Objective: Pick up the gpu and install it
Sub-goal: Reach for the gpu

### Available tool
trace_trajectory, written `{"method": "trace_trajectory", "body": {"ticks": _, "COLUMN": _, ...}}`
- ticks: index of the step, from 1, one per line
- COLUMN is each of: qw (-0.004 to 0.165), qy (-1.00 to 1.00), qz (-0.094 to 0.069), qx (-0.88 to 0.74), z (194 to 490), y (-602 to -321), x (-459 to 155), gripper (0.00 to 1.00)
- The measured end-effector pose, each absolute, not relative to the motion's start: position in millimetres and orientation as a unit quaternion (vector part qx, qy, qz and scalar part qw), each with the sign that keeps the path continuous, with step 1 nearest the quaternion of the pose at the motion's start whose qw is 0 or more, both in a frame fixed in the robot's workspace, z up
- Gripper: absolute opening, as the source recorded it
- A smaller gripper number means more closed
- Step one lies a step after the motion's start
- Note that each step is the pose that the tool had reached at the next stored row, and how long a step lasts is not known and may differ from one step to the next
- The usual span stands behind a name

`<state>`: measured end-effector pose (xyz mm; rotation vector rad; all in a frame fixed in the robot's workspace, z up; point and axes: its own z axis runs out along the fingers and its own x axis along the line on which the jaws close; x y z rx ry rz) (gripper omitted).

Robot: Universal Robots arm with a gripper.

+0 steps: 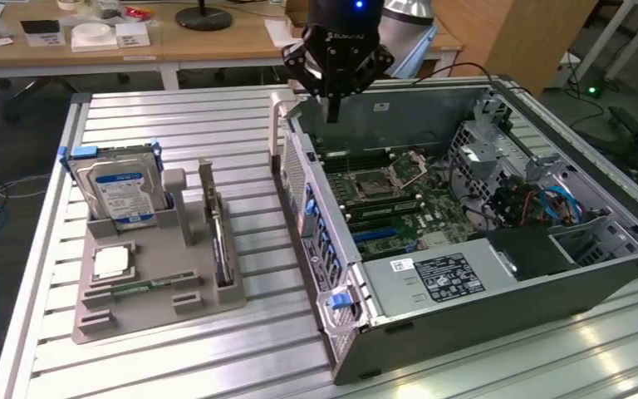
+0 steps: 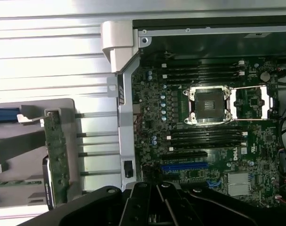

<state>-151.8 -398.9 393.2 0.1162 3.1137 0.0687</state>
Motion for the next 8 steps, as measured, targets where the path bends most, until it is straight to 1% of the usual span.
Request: {"method": "trace_trajectory", "body": {"ticks": 8, "qw": 0.012, "qy": 0.999, "qz": 0.022, "qx": 0.037, "z": 393, "y": -399, "x": -171, "gripper": 0.11}}
